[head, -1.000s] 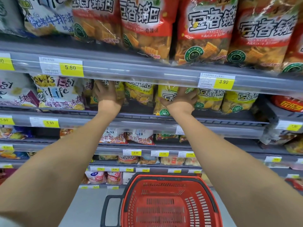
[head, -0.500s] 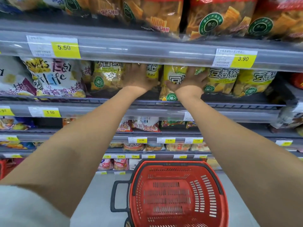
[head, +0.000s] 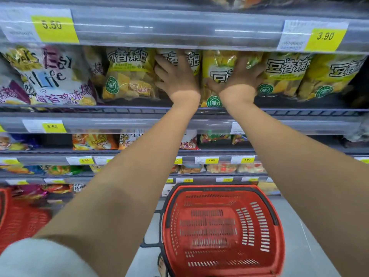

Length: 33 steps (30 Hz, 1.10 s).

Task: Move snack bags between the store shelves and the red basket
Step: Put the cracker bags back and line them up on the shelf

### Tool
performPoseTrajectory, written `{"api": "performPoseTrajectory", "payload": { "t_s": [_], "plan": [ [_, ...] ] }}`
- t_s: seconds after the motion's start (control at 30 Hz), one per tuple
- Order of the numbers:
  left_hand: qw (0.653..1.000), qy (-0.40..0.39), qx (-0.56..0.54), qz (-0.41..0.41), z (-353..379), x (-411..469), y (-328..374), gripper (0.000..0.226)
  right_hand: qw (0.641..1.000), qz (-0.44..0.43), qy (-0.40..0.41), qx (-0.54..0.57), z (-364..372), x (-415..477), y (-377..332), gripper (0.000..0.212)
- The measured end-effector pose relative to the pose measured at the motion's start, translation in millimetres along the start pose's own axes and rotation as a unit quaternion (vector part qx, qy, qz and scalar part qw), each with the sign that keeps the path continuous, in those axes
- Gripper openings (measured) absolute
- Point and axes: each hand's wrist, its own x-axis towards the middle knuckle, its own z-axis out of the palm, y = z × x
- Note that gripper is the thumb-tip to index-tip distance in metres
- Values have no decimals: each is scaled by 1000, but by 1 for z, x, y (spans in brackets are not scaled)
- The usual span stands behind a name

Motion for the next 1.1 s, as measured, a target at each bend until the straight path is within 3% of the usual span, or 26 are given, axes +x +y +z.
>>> {"api": "performPoseTrajectory", "payload": {
  "t_s": [0.17, 0.33, 0.53, 0.63, 0.73, 0.83, 1.1],
  "plan": [
    [998, -18, 58, 18, 4, 9, -1, 58, 1000, -1, 5, -5, -1, 2, -3, 97],
    [997, -72, 11, 32, -7, -2, 0, 70, 1000, -2, 4, -5, -2, 0, -2, 97],
    [972, 83, 58, 214, -26, -15, -63, 79, 1000, -9, 11, 3, -3, -3, -1, 97],
    [980, 60, 80, 171, -35, -5, -89, 89, 1000, -9, 9, 2, -3, -4, -1, 97],
    [997, -20, 29, 69, -32, 5, -96, 102, 1000, -9, 13, 11, -2, -5, 0, 98],
    [996, -80, 45, 15, -34, 13, -84, 106, 1000, -11, 17, 15, -2, -4, 1, 97],
    [987, -148, 54, 40, -46, 23, -82, 112, 1000, -11, -2, -3, -6, -6, 0, 97]
  ]
}}
